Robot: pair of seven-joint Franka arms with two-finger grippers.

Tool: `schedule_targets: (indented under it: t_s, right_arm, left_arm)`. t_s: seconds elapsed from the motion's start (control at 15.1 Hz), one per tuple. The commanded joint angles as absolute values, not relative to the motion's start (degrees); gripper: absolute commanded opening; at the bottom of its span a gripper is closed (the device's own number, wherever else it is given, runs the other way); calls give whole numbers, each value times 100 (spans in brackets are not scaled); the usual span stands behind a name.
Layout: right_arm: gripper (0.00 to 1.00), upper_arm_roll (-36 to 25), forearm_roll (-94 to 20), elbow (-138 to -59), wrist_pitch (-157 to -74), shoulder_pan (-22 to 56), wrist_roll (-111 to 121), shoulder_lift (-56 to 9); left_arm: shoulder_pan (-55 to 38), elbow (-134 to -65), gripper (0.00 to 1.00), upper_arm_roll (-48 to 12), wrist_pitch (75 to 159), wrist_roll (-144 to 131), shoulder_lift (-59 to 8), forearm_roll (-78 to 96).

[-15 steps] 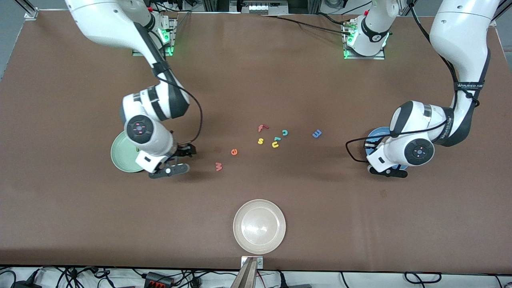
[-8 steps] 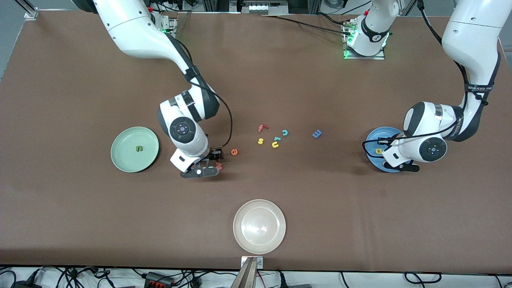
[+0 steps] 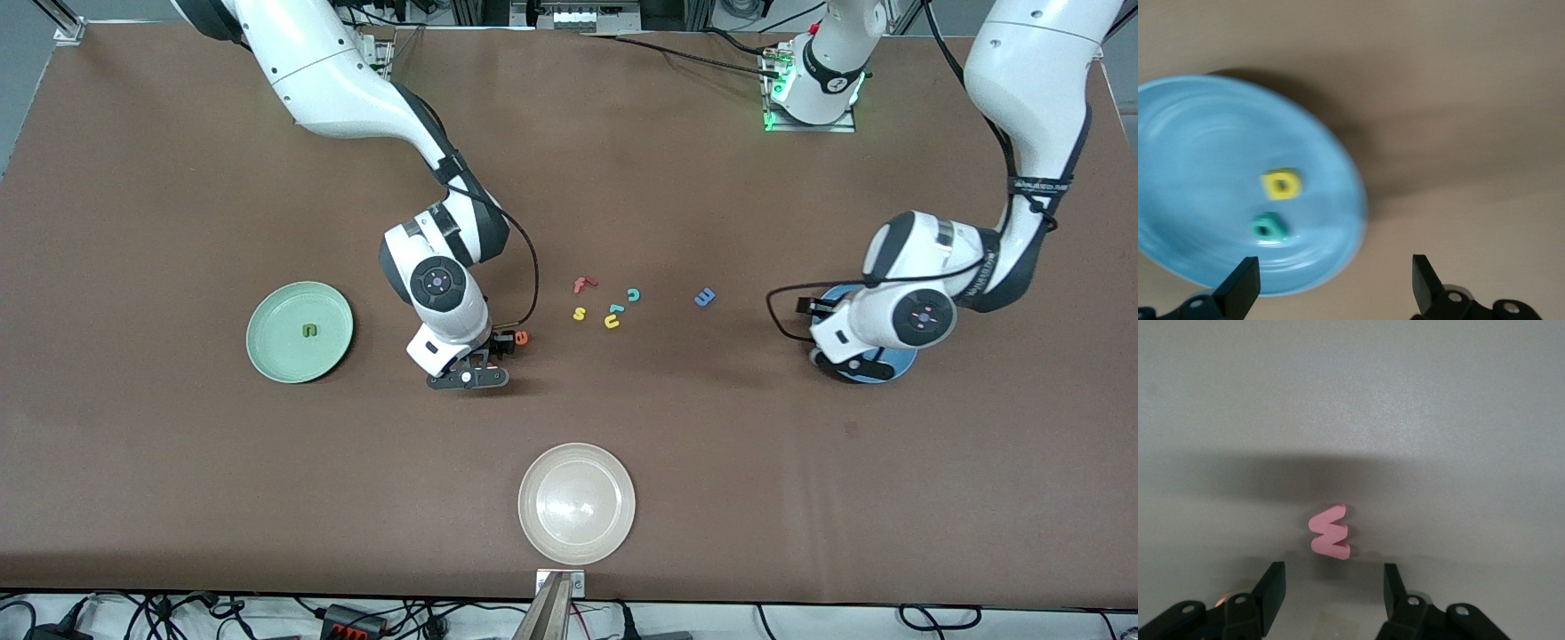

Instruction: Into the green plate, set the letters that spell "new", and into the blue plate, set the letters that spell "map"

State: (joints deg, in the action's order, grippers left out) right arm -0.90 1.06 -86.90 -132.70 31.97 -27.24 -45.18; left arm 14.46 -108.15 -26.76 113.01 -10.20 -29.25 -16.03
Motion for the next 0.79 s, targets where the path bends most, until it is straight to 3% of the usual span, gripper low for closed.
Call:
schedule_targets:
  t_s: [0.0,0.33,0.6,0.73]
  right_arm:
    - [63,-132,132,-8525,-13447,3226,-2821,-4675]
    - [60,-158,114,-8306,-13491,3199,-2848,-4842]
    - [59,-167,114,-8209,-13517,3226,-2865,-4939]
    - [58,-167,114,-8209,-13544,3234,-2865,-4975]
  left_arm:
    - [1407,-10819,100,-3197,11267,-1668,-2917,-1661]
    - [994,-10994,100,-3612,11794,-1215,-3067,-1767]
    - [835,-11705,100,-3604,13215,-275,-3085,-1967]
    - [809,-11935,100,-3595,13491,-176,-3085,-2353]
